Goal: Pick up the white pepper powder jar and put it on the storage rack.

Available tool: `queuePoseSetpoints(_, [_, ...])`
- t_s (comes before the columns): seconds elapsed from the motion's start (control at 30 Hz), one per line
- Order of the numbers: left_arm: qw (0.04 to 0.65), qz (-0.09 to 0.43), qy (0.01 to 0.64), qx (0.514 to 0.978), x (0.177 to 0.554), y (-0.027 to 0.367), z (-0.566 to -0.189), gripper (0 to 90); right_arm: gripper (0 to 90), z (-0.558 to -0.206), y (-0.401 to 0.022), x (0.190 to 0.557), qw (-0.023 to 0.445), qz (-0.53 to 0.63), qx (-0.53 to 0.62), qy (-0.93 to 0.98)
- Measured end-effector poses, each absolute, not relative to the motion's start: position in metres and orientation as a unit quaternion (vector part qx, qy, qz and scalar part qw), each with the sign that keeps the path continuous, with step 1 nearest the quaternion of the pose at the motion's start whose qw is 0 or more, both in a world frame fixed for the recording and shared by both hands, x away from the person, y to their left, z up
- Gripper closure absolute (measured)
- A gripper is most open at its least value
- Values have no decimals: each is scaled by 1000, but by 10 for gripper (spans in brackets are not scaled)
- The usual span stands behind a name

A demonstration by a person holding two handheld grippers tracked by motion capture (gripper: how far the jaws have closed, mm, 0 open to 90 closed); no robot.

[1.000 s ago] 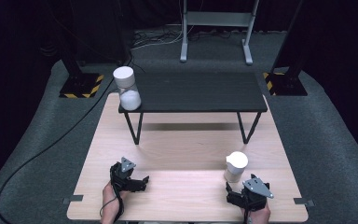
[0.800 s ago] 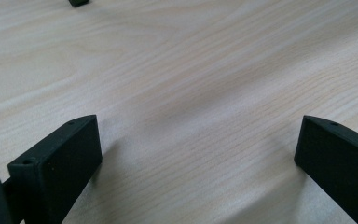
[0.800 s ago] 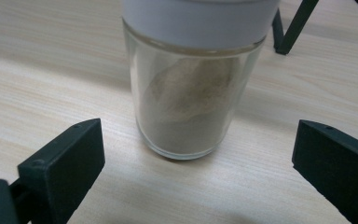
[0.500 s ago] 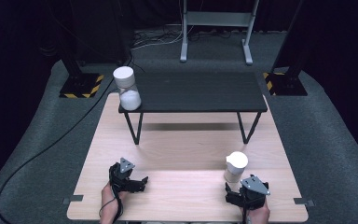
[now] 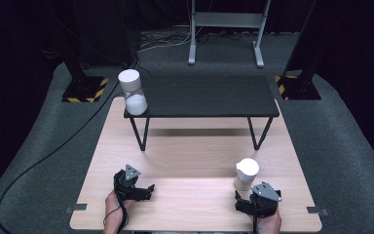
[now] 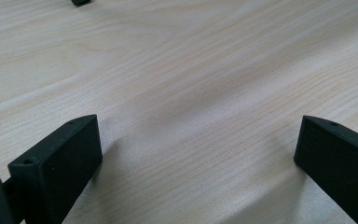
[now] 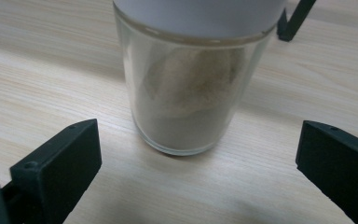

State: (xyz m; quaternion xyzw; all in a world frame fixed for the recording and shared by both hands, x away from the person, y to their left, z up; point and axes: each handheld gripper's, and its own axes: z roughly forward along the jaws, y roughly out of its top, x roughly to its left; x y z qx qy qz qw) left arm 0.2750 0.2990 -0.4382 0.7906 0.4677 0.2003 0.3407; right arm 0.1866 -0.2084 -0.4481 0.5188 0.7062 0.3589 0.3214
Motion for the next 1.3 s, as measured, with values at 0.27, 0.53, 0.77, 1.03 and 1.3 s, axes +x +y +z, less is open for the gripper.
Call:
queuePoseSetpoints(0.27, [338, 203, 472, 789, 275, 298, -438, 6, 0, -445, -202, 199, 340, 384, 507, 693])
queuePoseSetpoints(0.53, [339, 203, 471, 788, 274, 299, -438, 9, 0, -460, -198, 205, 350, 389, 511, 681])
queuePoseSetpoints(0.77, [340, 203, 471, 789, 274, 299, -438, 11, 0, -461, -187, 213, 368, 374, 493, 694])
queuePoseSetpoints(1.03, [340, 203, 471, 789, 274, 299, -438, 11, 267, -464, -195, 211, 359, 398, 494, 685])
queuePoseSetpoints(1.3, [339, 202, 471, 789, 275, 299, -438, 9, 298, -466, -199, 209, 356, 407, 491, 683])
